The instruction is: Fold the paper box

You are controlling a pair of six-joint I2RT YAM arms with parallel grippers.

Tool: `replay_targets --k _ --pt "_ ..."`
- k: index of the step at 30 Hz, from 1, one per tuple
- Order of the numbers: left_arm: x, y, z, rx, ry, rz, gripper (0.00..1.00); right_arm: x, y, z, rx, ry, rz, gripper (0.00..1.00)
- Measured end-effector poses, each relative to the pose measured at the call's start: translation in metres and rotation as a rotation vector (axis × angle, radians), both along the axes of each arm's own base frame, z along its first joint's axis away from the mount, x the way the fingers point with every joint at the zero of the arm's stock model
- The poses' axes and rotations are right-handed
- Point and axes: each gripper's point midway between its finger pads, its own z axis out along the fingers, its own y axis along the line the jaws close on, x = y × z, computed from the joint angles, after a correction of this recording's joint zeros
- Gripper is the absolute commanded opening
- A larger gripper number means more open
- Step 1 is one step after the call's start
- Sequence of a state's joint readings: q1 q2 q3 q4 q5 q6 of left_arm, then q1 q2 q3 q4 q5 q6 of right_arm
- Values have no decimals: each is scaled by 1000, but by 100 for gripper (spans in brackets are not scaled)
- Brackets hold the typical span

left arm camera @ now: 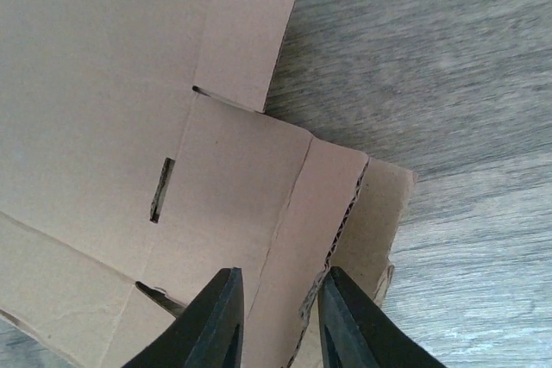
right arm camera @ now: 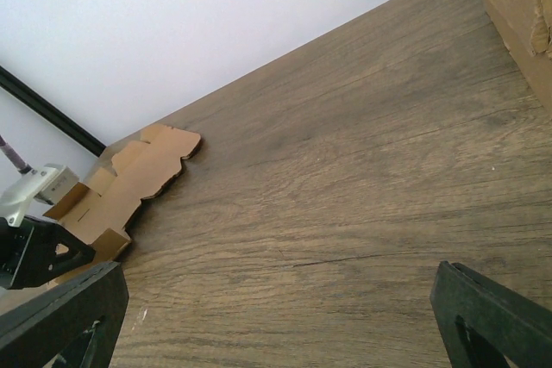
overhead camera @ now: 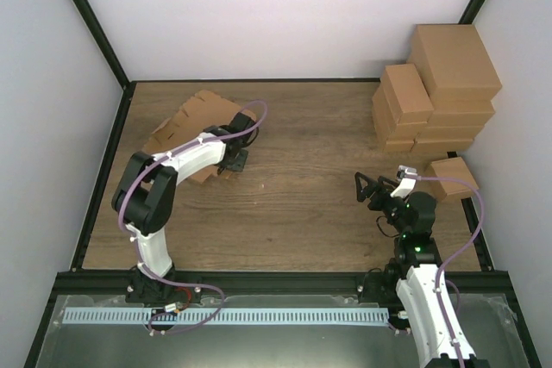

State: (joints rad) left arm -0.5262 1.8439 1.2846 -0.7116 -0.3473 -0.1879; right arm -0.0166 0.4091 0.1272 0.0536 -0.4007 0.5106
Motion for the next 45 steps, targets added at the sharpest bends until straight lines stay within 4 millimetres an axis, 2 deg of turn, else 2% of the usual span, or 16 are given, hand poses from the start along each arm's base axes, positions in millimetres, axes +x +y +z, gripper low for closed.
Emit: replay_targets --k 3,6,11,15,17,19,22,25,29,32,34,36,38,39,41,45 --pt "-2 1 -7 18 24 -13 18 0 0 0 0 -2 0 100" --pt "-3 2 -12 38 48 -25 5 0 0 0 0 -2 0 100" --pt "-1 7 -13 89 60 -24 4 0 0 1 0 -3 0 100" --pt "4 18 7 147 19 10 4 0 0 1 0 -3 0 100" --pt "9 24 30 168 -33 36 4 0 0 1 0 -4 0 100" --pt "14 27 62 166 -101 54 4 0 0 1 0 -5 0 100" --pt "26 26 133 106 -252 84 4 0 0 1 0 -6 0 100" --pt "30 26 213 5 -426 129 4 0 0 2 0 -6 0 100" --pt "12 33 298 -162 -618 159 4 0 0 2 0 -7 0 100" --pt "-8 21 339 -341 -690 90 4 0 0 2 0 -6 0 100" --pt "-16 4 355 -450 -707 21 4 0 0 2 0 -6 0 100" --pt "-21 -26 359 -524 -695 -72 4 0 0 2 0 -6 0 100" --pt "-25 -62 347 -533 -655 -164 4 0 0 2 0 -6 0 100" --pt "-28 -86 335 -520 -623 -223 4 0 0 2 0 -6 0 100" --pt "-38 -140 292 -442 -538 -348 11 0 0 1 0 -6 0 100" --pt "-78 -220 185 -160 -385 -565 75 0 0 1 0 -6 0 100"
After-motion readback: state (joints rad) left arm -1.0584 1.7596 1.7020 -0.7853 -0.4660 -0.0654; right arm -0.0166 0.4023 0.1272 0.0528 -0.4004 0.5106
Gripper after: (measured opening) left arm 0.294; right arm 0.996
